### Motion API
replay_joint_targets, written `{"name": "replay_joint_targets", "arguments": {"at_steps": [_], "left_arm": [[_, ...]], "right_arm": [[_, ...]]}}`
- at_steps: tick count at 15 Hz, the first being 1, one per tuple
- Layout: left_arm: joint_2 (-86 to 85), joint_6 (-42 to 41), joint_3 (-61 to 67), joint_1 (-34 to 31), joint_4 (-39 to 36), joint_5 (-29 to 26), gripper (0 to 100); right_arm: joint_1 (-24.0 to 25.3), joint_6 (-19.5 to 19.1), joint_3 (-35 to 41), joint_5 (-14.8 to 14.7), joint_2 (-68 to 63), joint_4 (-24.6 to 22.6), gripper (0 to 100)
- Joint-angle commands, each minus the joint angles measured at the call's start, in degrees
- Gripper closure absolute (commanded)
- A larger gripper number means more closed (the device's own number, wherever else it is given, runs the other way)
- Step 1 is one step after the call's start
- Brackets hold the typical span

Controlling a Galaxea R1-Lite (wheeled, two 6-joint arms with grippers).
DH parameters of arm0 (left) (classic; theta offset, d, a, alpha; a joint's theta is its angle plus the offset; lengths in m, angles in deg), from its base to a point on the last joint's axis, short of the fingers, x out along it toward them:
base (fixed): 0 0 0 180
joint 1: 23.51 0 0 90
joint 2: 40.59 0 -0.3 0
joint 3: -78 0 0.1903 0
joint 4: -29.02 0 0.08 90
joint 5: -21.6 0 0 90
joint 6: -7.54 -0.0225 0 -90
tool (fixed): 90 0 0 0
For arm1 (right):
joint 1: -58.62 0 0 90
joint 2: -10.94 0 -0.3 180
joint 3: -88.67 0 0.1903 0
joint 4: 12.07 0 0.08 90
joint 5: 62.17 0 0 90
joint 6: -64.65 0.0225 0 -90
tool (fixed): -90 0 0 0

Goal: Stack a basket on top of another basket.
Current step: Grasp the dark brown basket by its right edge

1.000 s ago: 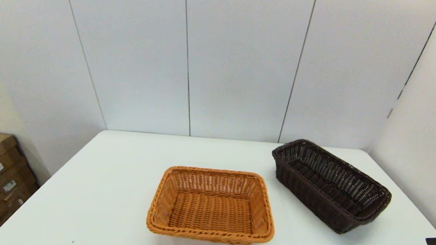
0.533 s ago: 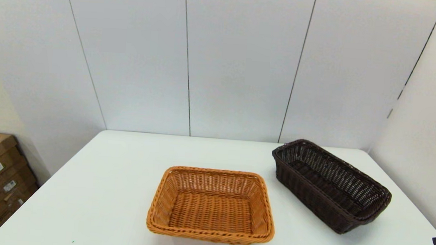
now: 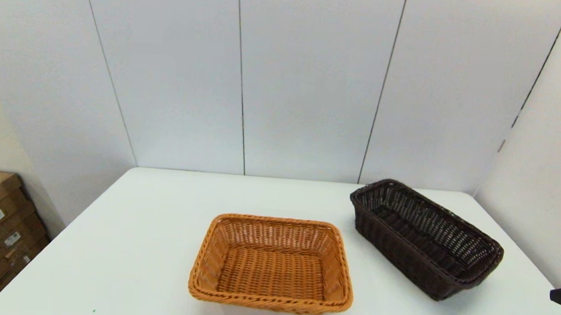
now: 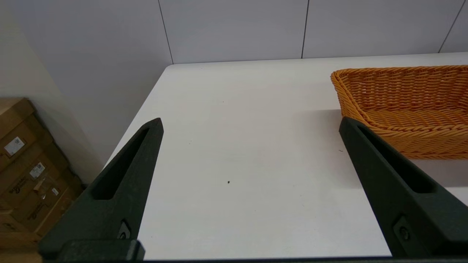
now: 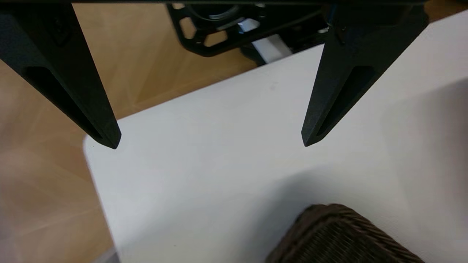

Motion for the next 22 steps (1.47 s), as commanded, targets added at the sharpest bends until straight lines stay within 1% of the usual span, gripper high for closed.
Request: {"name": "replay_joint_targets", "arguments": {"at_steps": [1,3,4,5,9,11,13,16,19,22], "left_arm": [[-0.01,-0.04,0.09,0.00,-0.03,0.06,0],[-0.01,-0.04,0.09,0.00,0.06,0.06,0],[-0.01,-0.04,0.09,0.00,0.06,0.06,0],[-0.01,-0.04,0.09,0.00,0.06,0.06,0],[-0.01,0.05,0.09,0.00,0.06,0.06,0],[-0.01,-0.04,0.09,0.00,0.06,0.06,0],[-0.01,-0.04,0.09,0.00,-0.03,0.06,0],[-0.01,-0.04,0.09,0.00,-0.03,0.06,0],[-0.01,0.05,0.09,0.00,-0.03,0.06,0],[-0.01,-0.04,0.09,0.00,0.06,0.06,0]], "right_arm": [[7.94,13.21,-0.50,-0.09,-6.06,0.08,0],[11.54,20.24,-1.64,0.00,-11.25,-0.01,0],[12.77,22.70,-1.91,0.00,-13.18,-0.36,0],[13.39,24.02,-1.82,0.00,-15.20,-1.33,0],[13.21,24.37,-1.91,-0.26,-23.99,-10.03,0],[12.69,24.46,-2.79,-0.44,-27.95,-13.10,0],[11.28,24.46,-3.40,-0.44,-30.41,-13.98,0],[6.45,23.49,-6.21,-0.53,-33.13,-13.81,0],[2.31,20.15,-7.44,-0.44,-33.40,-13.72,0],[-0.32,20.50,-7.97,-0.44,-36.83,-13.63,0]]}}
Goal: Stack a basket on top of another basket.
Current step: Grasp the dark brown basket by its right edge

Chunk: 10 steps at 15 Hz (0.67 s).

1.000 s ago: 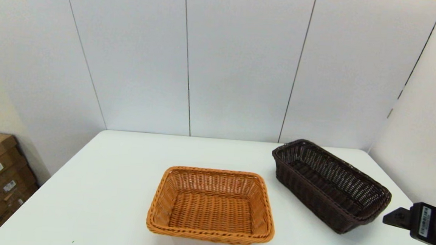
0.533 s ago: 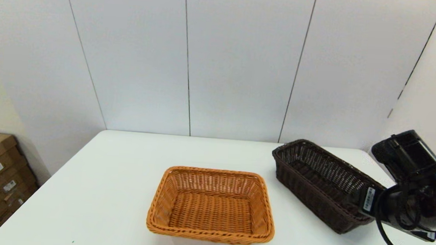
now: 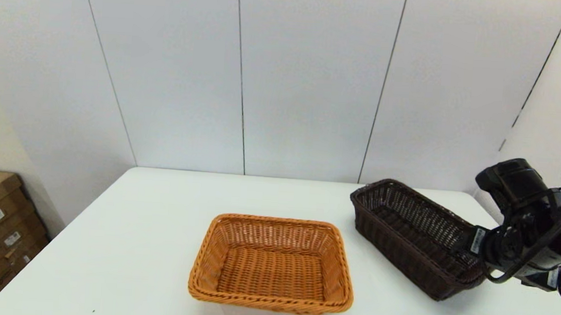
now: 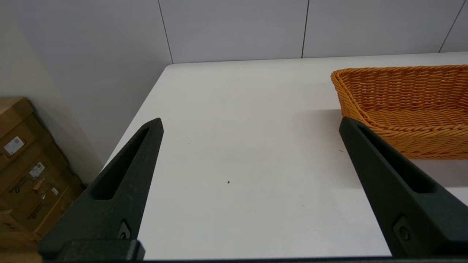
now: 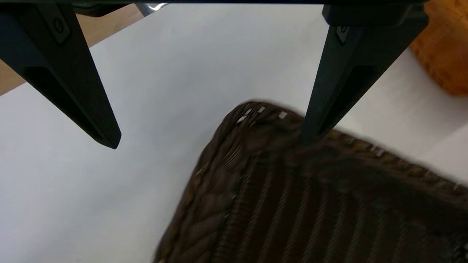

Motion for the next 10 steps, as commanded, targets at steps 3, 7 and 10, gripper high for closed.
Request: {"name": "replay_joint_targets", "arguments": {"at_steps": [3,7,10], "left_arm": [[-0.01,-0.03,0.09,0.00,-0.04,0.01,0],[-0.01,-0.03,0.09,0.00,-0.04,0.01,0],[-0.01,-0.03,0.09,0.00,0.04,0.01,0]], "right_arm": [[-3.02,1.36,-0.34,0.36,-4.55,0.27,0],[-2.75,5.32,-0.26,0.44,-7.10,0.36,0],[-2.84,7.95,-0.17,0.53,-8.51,0.27,0]]}}
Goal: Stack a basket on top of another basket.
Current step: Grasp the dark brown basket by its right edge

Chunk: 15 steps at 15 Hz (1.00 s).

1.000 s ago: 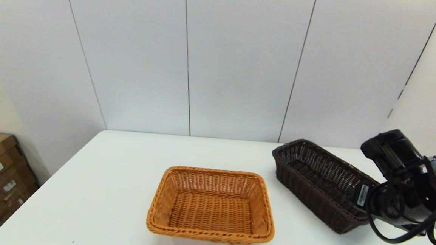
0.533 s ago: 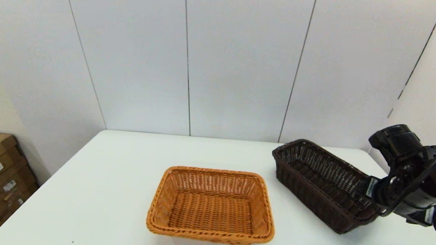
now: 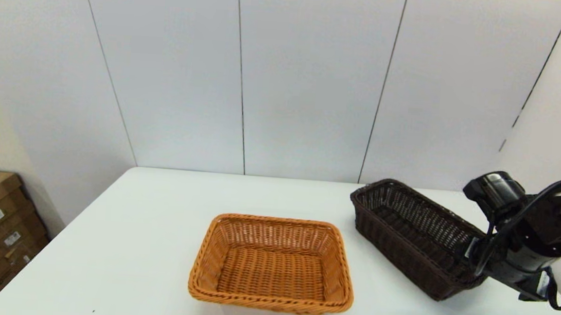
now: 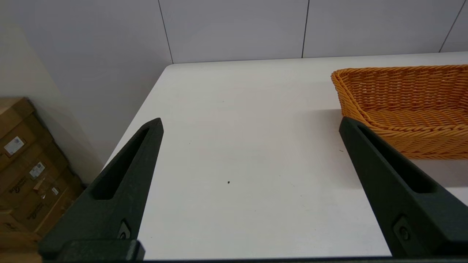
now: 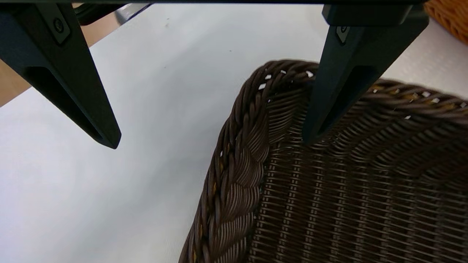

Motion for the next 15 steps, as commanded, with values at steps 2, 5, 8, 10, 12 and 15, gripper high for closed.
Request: {"name": "replay_joint_targets", "arguments": {"at_steps": [2,5,8,10,12,15], "left_arm": [[-0.01,-0.03,0.09,0.02,0.04,0.04,0],[-0.01,-0.03,0.09,0.02,-0.04,0.04,0],[-0.01,-0.03,0.09,0.02,-0.04,0.04,0],[-0.01,-0.03,0.09,0.02,-0.04,0.04,0],[-0.01,-0.03,0.09,0.02,0.04,0.04,0],[-0.01,-0.03,0.09,0.02,-0.04,0.04,0]], "right_arm": [[0.00,2.73,-0.08,0.05,-2.37,-0.02,0],[0.00,4.49,-0.43,0.22,-3.42,-0.19,0],[-0.26,5.19,-1.04,0.22,-4.48,-0.45,0],[-0.62,7.30,-2.89,0.31,-6.23,-0.45,0],[-0.62,8.44,-3.77,1.19,-6.94,-0.28,0],[-0.79,10.11,-5.17,2.95,-7.46,0.25,0]]}}
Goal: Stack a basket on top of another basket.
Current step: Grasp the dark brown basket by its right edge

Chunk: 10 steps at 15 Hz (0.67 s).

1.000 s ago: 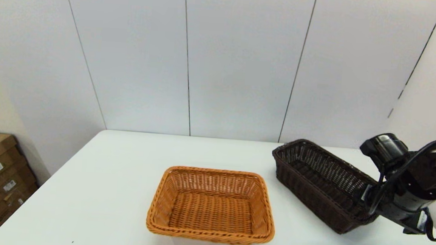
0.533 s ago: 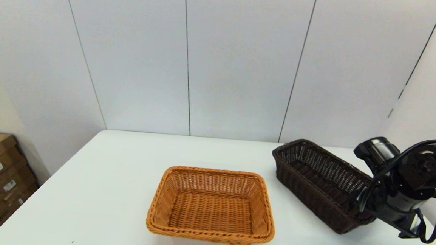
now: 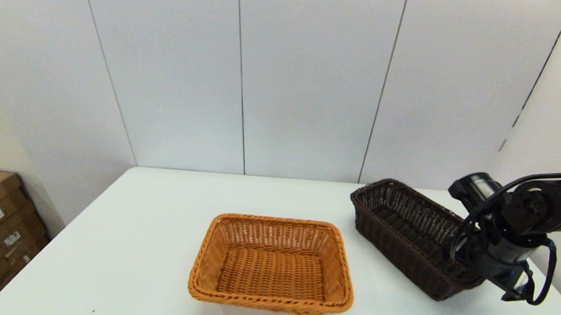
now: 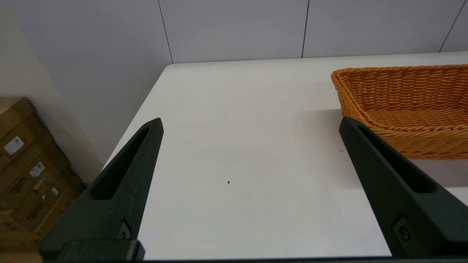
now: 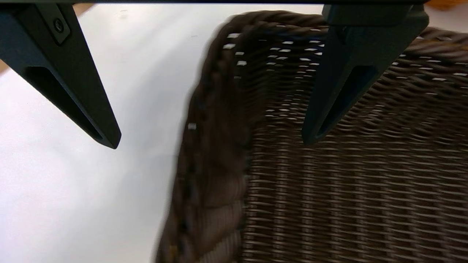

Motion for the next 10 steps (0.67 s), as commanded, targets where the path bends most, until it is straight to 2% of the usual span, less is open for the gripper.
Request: {"name": "replay_joint_targets", "arguments": {"at_steps": [1,5,7,10], "left_arm": [[-0.01,0.06,0.09,0.00,-0.04,0.01,0],[-0.01,-0.03,0.09,0.00,-0.04,0.01,0],[-0.01,-0.03,0.09,0.00,-0.04,0.01,0],[-0.01,0.06,0.09,0.00,0.04,0.01,0]], "right_arm": [[-0.11,1.64,-1.18,1.11,-1.46,0.56,0],[-1.69,1.82,-1.62,1.37,-2.60,0.82,0],[-2.83,2.35,-2.58,3.66,-2.69,2.23,0],[-4.15,3.05,-4.25,4.54,-3.65,4.07,0]]}}
